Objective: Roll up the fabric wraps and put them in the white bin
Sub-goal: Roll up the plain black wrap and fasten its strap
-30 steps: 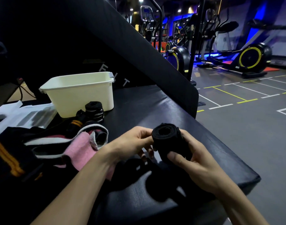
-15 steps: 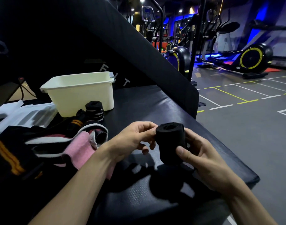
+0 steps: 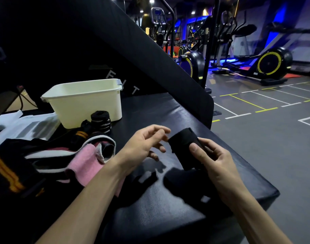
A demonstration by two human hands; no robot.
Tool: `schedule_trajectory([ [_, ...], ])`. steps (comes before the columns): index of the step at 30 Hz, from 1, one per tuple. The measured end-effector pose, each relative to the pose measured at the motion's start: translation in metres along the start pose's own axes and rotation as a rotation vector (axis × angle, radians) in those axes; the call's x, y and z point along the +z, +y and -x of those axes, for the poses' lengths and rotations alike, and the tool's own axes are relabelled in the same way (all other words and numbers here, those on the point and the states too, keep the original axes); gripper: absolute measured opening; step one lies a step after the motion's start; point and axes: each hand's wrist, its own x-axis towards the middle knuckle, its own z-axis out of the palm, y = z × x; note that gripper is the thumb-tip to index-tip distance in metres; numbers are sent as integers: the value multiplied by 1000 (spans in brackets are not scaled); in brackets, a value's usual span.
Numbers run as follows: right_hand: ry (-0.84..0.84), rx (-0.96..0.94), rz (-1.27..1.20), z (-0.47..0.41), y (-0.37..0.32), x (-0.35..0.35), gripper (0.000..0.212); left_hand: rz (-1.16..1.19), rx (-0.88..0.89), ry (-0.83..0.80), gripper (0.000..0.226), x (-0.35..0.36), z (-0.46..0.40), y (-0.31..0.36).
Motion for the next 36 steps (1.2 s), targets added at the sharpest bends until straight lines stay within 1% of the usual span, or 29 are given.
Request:
schedule_trajectory([
  [1,7,-23,15,0,-1,1,28,4,23,-31,32,-2,0,1],
  [3,0,-61,41,1,-2,3,29,-62,49,-147,47,-3,3,2],
  [5,-9,-73,86,1,-2,5,36,-142,71,-248,52,-1,7,2],
  [7,-14,-82,129,1,1,5,42,-151,91,-275,55,-1,7,2],
  [9,16,-85,125,0,2,5,44,-121,125,-234,56,-4,7,4],
  [12,87,-67,-29,-2,0,0,30,-101,177,-144,59,-11,7,6],
  [16,165,-132,-7,-5,0,-7,20,-126,205,-96,60,-15,7,7],
  [18,223,-154,-16,-6,-1,-11,23,-173,208,-69,61,-16,7,8],
  [20,256,-160,-81,-6,-4,-13,33,-255,203,-68,61,-15,7,7],
  [22,237,-137,-140,-5,-5,-15,43,-310,192,-80,59,-13,5,5],
  [24,213,-112,-165,-4,-5,-14,43,-342,201,-58,56,-9,4,4],
  [25,207,-103,-166,-4,-5,-12,39,-363,217,-27,56,-9,3,2],
  [28,185,-47,-202,1,-8,6,17,-385,252,106,54,-8,1,-1],
  [29,166,-13,-225,3,-8,14,15,-369,251,146,54,-7,0,-3],
  [31,118,72,-292,6,-8,27,23,-296,230,217,55,-4,-1,-4],
  [33,112,166,-365,5,-9,33,34,-56,188,240,54,3,-1,-2],
  [34,120,195,-406,4,-10,33,34,87,149,223,51,6,0,0],
  [36,118,230,-483,1,-13,31,22,292,63,151,45,11,1,3],
])
